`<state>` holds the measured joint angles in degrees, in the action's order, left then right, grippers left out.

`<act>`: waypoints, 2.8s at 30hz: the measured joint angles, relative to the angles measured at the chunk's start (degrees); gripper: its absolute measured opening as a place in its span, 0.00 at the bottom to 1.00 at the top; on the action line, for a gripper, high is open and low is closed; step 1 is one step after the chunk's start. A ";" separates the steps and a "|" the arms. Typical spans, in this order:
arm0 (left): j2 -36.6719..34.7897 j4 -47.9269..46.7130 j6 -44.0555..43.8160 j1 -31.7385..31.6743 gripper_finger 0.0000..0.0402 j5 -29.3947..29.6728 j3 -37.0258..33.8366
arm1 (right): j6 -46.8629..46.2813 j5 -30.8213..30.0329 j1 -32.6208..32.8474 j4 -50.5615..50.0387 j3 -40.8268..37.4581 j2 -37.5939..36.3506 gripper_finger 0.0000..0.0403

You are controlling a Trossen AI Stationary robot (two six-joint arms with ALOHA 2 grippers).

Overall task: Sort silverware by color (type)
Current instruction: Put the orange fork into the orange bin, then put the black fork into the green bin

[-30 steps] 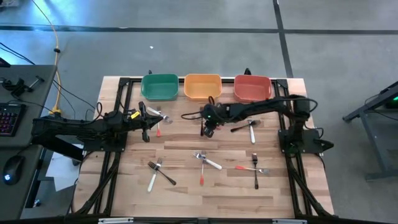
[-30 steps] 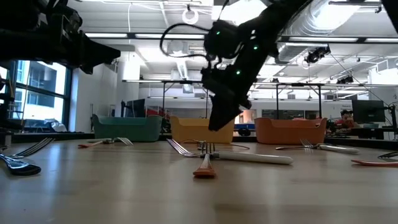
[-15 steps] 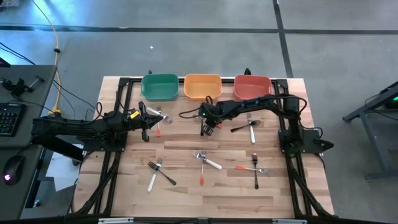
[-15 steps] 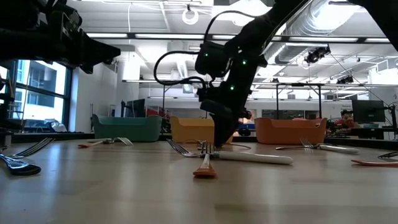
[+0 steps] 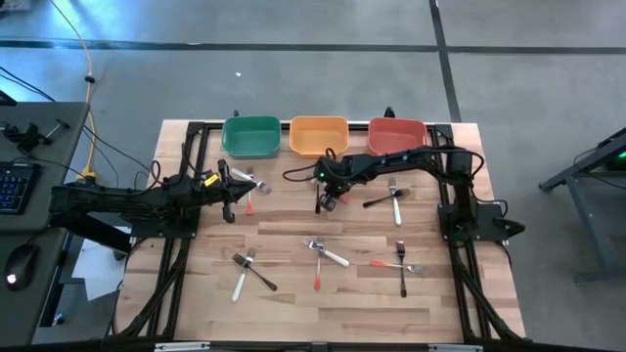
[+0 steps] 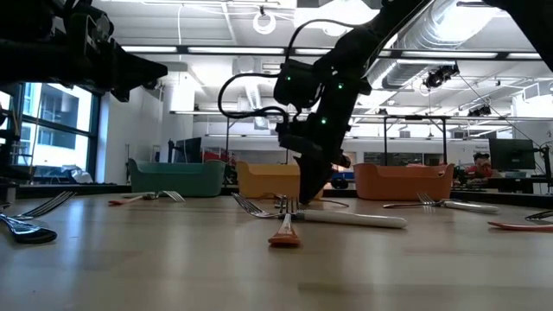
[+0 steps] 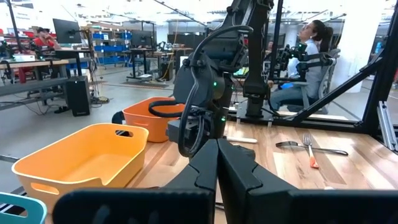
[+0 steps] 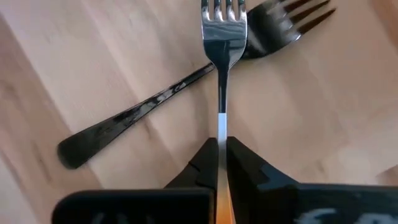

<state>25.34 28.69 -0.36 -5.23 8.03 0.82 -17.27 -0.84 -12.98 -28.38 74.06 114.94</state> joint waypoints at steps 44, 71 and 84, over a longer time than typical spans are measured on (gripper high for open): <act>0.00 -0.02 0.00 0.00 0.00 -0.24 0.00 | 38.19 -19.29 -34.73 -23.54 -11.40 -24.88 0.00; 0.00 -2.00 0.61 0.02 0.00 -0.20 0.00 | 42.77 -13.03 -37.48 -5.86 -18.67 -25.98 0.21; 1.70 -3.12 0.52 0.00 0.00 -1.13 0.00 | 34.44 13.73 -29.75 2.79 -20.77 -36.01 0.02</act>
<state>27.05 25.56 0.16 -5.23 6.90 0.82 17.17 12.89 -42.73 -25.60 53.30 78.93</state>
